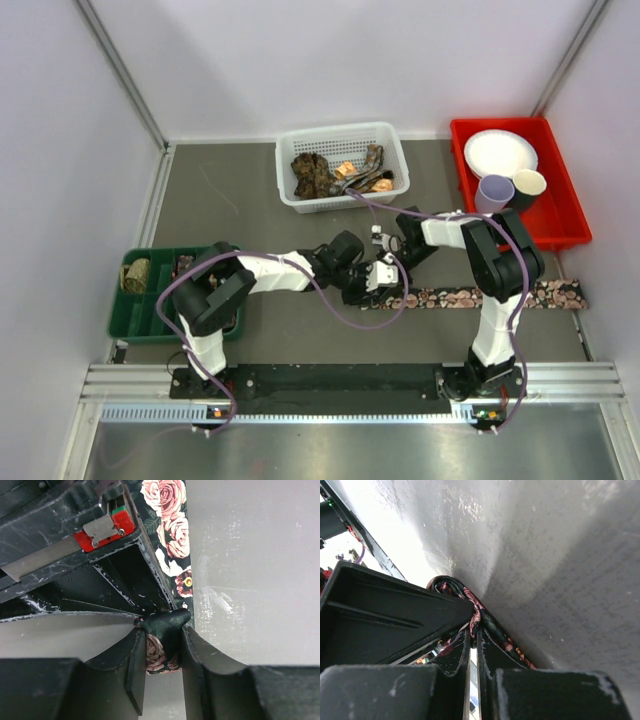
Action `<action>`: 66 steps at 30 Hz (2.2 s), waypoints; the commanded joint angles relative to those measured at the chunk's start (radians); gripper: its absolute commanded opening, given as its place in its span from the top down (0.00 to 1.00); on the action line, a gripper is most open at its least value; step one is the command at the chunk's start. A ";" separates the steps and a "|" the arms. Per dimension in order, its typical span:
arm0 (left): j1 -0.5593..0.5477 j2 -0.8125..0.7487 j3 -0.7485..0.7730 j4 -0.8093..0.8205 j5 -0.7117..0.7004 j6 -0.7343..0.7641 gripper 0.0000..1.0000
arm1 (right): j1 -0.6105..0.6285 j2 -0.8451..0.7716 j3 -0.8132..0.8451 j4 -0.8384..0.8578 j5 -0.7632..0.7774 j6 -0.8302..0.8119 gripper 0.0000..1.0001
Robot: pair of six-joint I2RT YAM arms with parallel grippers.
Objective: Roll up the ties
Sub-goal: Roll the tie at the center of the board.
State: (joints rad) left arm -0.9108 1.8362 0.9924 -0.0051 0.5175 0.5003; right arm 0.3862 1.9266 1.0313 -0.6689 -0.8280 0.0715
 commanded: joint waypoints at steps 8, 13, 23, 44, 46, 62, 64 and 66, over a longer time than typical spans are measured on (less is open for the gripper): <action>-0.008 0.089 0.032 -0.257 -0.109 0.075 0.74 | -0.027 -0.060 0.065 -0.147 0.012 -0.122 0.83; -0.010 0.113 0.061 -0.294 -0.120 0.087 0.76 | -0.089 -0.107 0.067 -0.231 -0.023 -0.179 0.73; -0.014 0.126 0.083 -0.325 -0.128 0.101 0.76 | -0.084 -0.130 0.003 -0.051 -0.134 -0.010 0.69; -0.022 0.136 0.092 -0.335 -0.128 0.093 0.75 | -0.027 -0.043 -0.025 0.029 -0.097 0.024 0.92; -0.020 0.135 0.089 -0.328 -0.125 0.087 0.75 | -0.027 -0.051 -0.043 0.032 -0.048 0.007 1.00; 0.066 -0.055 -0.201 0.250 0.059 -0.117 0.25 | -0.050 -0.026 -0.057 0.028 0.139 -0.021 1.00; 0.070 -0.058 -0.250 0.399 0.099 -0.164 0.22 | -0.055 -0.026 -0.054 0.026 0.148 -0.021 1.00; 0.072 -0.054 -0.296 0.499 0.136 -0.166 0.21 | -0.053 -0.028 -0.053 0.025 0.168 -0.025 1.00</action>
State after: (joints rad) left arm -0.8448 1.7775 0.7891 0.2874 0.5785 0.4236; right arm 0.3332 1.8847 0.9890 -0.6800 -0.8215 0.0952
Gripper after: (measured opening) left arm 0.776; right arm 0.008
